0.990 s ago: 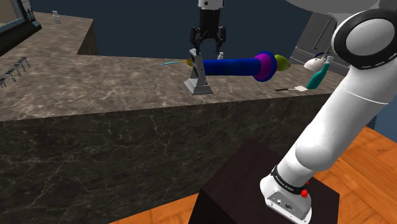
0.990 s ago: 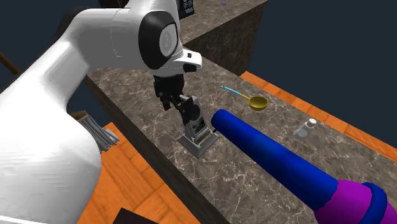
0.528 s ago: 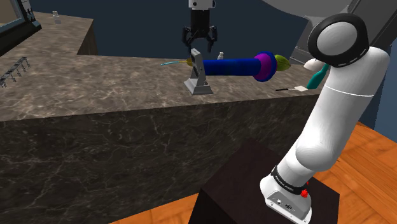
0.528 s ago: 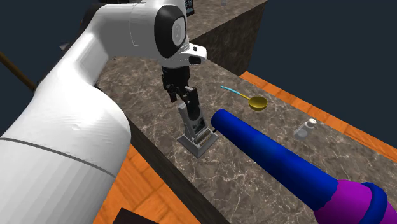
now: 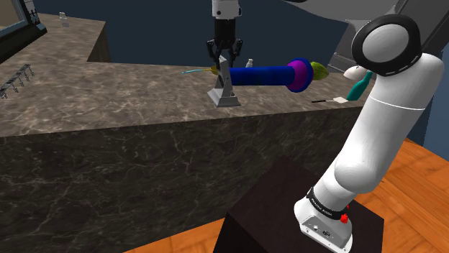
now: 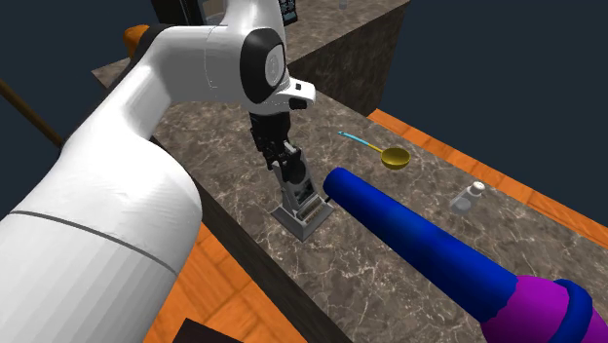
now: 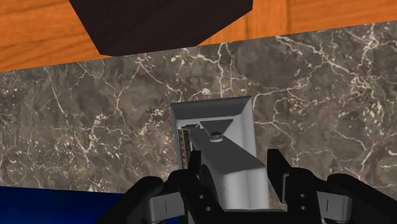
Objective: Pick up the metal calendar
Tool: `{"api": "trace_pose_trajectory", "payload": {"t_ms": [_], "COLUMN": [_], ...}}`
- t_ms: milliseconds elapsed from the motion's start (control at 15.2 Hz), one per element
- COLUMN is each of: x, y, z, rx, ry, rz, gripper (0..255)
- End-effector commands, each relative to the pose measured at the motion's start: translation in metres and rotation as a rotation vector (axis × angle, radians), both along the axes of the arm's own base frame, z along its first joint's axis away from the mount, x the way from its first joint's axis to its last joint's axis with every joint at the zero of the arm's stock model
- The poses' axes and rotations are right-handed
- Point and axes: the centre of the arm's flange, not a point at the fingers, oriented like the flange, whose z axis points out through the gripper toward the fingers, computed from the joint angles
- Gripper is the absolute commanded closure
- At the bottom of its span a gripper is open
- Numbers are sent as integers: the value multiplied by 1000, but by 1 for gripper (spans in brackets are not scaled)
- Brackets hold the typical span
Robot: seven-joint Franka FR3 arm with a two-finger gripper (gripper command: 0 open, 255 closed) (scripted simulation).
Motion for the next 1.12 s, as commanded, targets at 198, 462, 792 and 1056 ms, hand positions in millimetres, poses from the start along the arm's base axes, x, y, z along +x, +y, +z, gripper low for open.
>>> {"api": "trace_pose_trajectory", "payload": {"t_ms": [198,462,792,1056], "x": [0,1,1,1], "y": [0,-1,-1,-1], "z": [-1,4,31,52], "rx": [0,0,0,0], "ry": [2,2,2,2], "rz": [-1,-1,-1,-1], "gripper": [255,255,255,255]}}
